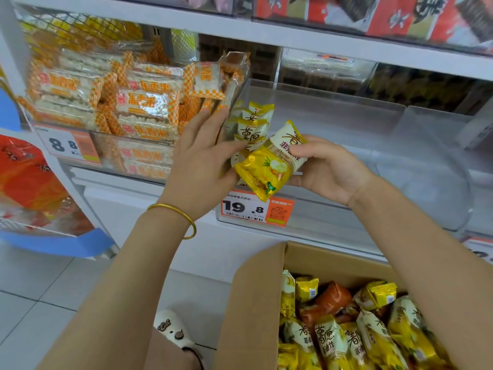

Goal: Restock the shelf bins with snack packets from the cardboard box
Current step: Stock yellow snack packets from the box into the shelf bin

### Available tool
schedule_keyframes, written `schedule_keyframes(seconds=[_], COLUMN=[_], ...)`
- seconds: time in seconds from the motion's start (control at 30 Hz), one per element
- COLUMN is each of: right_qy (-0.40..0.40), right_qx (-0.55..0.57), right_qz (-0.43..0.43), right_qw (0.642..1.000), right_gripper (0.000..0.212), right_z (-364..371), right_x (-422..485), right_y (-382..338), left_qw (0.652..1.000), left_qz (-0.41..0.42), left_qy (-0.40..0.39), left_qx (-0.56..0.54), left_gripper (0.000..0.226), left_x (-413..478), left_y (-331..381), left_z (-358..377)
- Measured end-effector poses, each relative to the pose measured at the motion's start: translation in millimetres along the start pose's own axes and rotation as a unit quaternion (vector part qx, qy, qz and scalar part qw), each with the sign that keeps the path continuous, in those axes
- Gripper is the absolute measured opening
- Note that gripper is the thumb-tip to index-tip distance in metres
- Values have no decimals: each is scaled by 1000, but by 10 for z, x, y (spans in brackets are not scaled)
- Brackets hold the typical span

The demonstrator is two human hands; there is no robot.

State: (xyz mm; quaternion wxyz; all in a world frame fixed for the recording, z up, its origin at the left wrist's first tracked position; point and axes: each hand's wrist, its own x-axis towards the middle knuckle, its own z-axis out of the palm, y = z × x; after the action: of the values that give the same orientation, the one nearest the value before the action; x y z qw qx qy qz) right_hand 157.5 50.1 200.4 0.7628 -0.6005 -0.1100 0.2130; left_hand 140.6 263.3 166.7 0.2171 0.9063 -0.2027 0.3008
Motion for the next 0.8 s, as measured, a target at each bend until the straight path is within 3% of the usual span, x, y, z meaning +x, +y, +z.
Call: schedule_keyframes(seconds=[0.23, 0.33, 0.47, 0.57, 0.8], right_qy=[121, 142, 159, 142, 92], right_qx=[7, -68, -237, -300, -289], right_qz=[-40, -47, 13, 65, 112], right_qw=[992, 986, 958, 941, 946], right_gripper=[44, 33, 40, 42, 51], right_z=[-165, -197, -159, -28, 65], right_x=[-102, -166, -171, -70, 71], right_y=[-132, -143, -97, -3, 80], left_qw=[997, 996, 997, 997, 997], left_qz=[-1, -14, -27, -24, 3], left_qy=[-20, -20, -11, 5, 43], left_qx=[69, 85, 75, 71, 70], left_gripper=[34, 38, 35, 29, 27], left_x=[35, 10, 9, 7, -7], left_y=[36, 51, 76, 106, 224], left_z=[-3, 1, -5, -3, 4])
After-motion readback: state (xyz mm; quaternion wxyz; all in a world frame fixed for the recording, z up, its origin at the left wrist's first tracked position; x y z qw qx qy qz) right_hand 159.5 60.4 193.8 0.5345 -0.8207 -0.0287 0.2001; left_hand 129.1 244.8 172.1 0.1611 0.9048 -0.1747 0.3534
